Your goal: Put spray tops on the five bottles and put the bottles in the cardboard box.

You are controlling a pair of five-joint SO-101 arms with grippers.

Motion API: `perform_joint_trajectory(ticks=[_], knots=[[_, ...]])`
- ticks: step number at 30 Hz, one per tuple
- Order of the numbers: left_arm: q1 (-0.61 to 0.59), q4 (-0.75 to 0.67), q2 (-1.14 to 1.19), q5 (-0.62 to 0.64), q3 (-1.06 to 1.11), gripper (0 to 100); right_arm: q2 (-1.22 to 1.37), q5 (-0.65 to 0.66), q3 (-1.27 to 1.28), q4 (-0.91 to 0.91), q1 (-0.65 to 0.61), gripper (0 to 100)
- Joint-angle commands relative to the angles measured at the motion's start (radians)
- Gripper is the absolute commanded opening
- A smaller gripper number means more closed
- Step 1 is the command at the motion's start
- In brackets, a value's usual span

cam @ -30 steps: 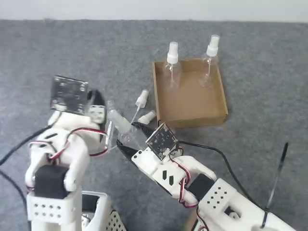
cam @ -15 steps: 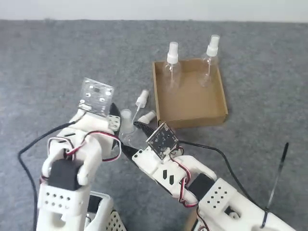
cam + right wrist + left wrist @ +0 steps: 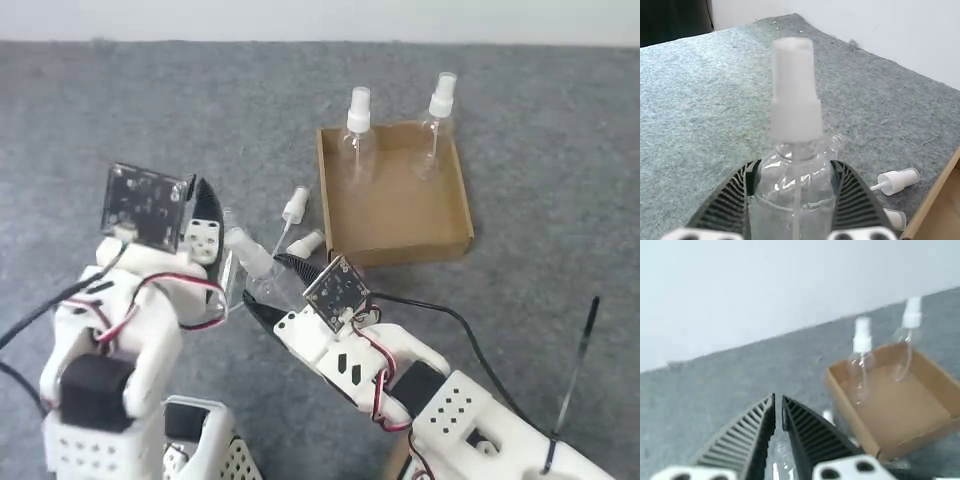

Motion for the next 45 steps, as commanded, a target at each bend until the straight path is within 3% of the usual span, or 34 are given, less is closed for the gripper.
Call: perform_joint_trajectory(ticks=[1, 13, 23, 32, 40, 45], knots=[[0.095, 0.008, 0.075, 0.0, -0.056, 1, -0.039, -0.006, -0.02, 0.001, 0.001, 0.6], [0.11, 0.0, 0.147, 0.0, 0.096, 1, -0.039, -0.006, -0.018, 0.001, 0.001, 0.6], [0.222, 0.008, 0.153, 0.0, 0.101, 1, -0.039, -0.008, -0.018, 0.001, 0.001, 0.6], [0.219, 0.017, 0.146, -0.006, 0.056, 1, -0.039, -0.008, -0.018, 0.002, 0.001, 0.6], [0.026, 0.009, 0.075, -0.002, -0.13, 1, -0.039, -0.008, -0.018, 0.002, 0.001, 0.6], [-0.008, 0.008, -0.13, 0.048, -0.061, 5, -0.039, -0.008, -0.025, 0.013, 0.005, 0.6]])
